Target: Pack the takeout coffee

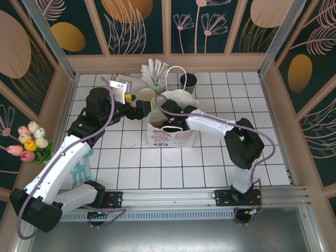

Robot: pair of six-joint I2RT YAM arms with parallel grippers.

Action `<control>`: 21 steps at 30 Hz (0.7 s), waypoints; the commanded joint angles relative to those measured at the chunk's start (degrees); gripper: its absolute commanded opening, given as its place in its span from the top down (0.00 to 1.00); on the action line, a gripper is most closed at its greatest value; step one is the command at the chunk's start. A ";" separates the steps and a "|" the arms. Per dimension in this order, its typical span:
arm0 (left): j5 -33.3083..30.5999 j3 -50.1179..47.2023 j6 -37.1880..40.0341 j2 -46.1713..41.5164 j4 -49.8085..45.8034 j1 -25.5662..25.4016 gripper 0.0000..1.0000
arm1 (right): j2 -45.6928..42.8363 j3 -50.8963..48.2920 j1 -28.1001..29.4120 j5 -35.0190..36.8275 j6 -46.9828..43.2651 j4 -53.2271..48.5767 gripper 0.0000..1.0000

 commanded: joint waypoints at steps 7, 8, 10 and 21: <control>3.66 5.02 5.86 8.27 -9.46 0.06 0.16 | -2.87 -0.26 -0.37 -0.87 1.43 2.41 0.66; 3.60 5.65 6.29 8.83 -9.71 0.07 0.16 | -2.74 -0.26 -0.36 -0.95 1.43 2.36 0.66; 4.04 6.75 6.70 9.80 -9.97 0.08 0.17 | -2.63 -0.18 -0.36 -1.14 1.25 2.44 0.66; 8.14 4.93 1.36 9.10 -8.88 -2.07 0.71 | -1.76 0.69 -0.56 1.94 7.25 2.32 0.67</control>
